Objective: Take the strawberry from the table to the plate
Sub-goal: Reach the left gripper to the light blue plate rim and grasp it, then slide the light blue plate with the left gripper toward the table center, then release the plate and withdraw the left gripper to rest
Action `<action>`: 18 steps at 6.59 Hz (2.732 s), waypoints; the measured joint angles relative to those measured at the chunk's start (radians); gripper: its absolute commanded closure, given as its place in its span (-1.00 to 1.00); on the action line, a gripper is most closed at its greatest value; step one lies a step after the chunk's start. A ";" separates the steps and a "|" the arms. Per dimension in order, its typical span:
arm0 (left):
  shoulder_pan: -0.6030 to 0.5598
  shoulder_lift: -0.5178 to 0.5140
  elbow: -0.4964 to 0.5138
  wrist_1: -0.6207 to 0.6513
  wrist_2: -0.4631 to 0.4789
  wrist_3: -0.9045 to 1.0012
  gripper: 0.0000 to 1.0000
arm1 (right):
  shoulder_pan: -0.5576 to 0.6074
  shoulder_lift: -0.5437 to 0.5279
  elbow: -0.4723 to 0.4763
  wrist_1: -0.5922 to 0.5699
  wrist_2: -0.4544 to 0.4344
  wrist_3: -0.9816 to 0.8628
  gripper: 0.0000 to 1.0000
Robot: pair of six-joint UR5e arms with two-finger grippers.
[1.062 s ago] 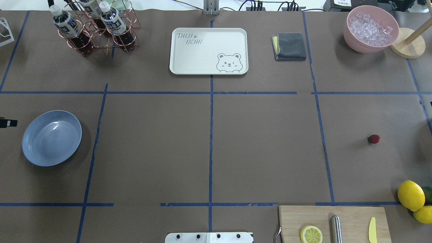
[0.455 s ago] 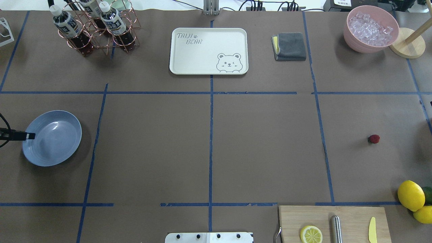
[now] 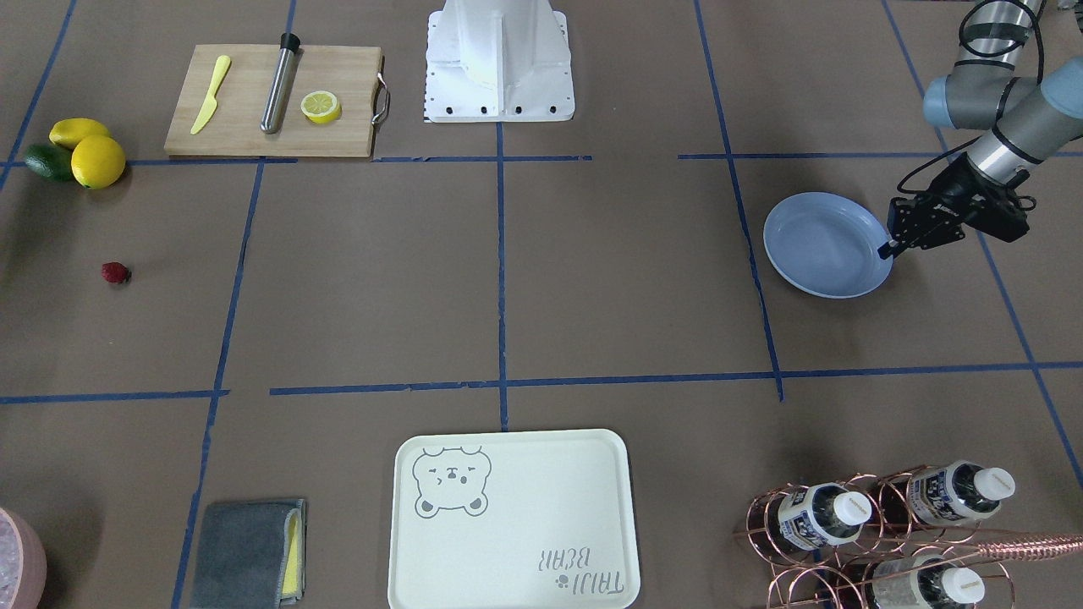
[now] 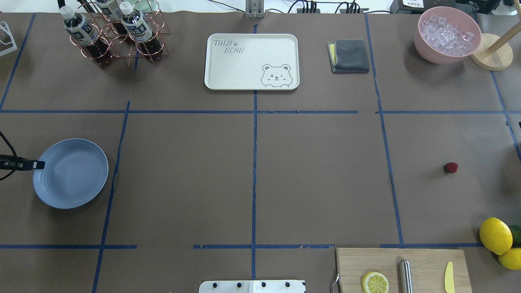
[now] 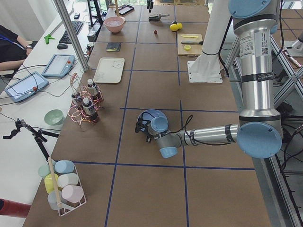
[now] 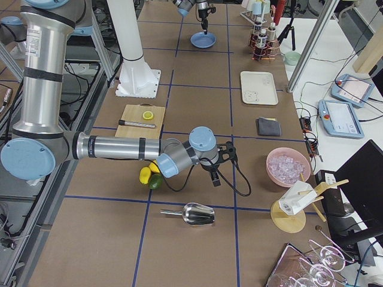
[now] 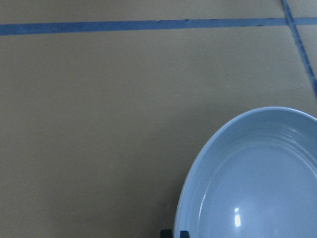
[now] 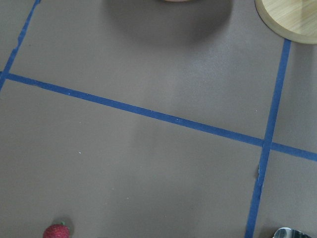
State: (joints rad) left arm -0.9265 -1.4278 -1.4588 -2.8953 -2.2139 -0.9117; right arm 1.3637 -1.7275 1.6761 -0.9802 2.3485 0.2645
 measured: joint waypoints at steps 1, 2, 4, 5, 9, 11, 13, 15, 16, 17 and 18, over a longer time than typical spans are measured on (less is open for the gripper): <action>0.000 -0.009 -0.069 0.050 -0.044 -0.035 1.00 | 0.000 -0.001 0.001 0.000 0.000 0.000 -1.00; 0.000 -0.040 -0.151 0.143 -0.061 -0.079 1.00 | 0.001 -0.003 0.001 0.000 0.001 0.000 -1.00; 0.042 -0.186 -0.238 0.309 0.009 -0.189 1.00 | 0.001 -0.009 0.003 0.000 0.004 0.001 -1.00; 0.117 -0.292 -0.236 0.386 0.091 -0.253 1.00 | 0.001 -0.012 0.003 0.000 0.004 0.001 -1.00; 0.394 -0.625 -0.141 0.637 0.362 -0.320 1.00 | 0.000 -0.019 -0.001 0.000 0.002 0.002 -1.00; 0.431 -0.649 -0.103 0.639 0.387 -0.317 1.00 | 0.000 -0.020 -0.002 -0.001 0.002 0.002 -1.00; 0.439 -0.656 -0.090 0.638 0.389 -0.314 1.00 | 0.000 -0.020 -0.002 -0.001 0.002 0.002 -1.00; 0.442 -0.662 -0.089 0.636 0.388 -0.313 0.60 | 0.000 -0.019 -0.002 -0.001 0.002 0.002 -1.00; 0.443 -0.662 -0.089 0.637 0.388 -0.312 -0.49 | 0.000 -0.019 -0.003 0.000 0.002 0.002 -1.00; 0.443 -0.661 -0.088 0.638 0.389 -0.313 -0.99 | 0.000 -0.018 -0.002 0.000 0.002 0.002 -1.00; 0.443 -0.659 -0.090 0.639 0.394 -0.312 -1.00 | 0.000 -0.016 -0.002 -0.002 0.002 0.002 -1.00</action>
State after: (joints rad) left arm -0.4832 -2.0870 -1.5484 -2.2563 -1.8198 -1.2241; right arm 1.3637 -1.7431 1.6738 -0.9817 2.3504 0.2665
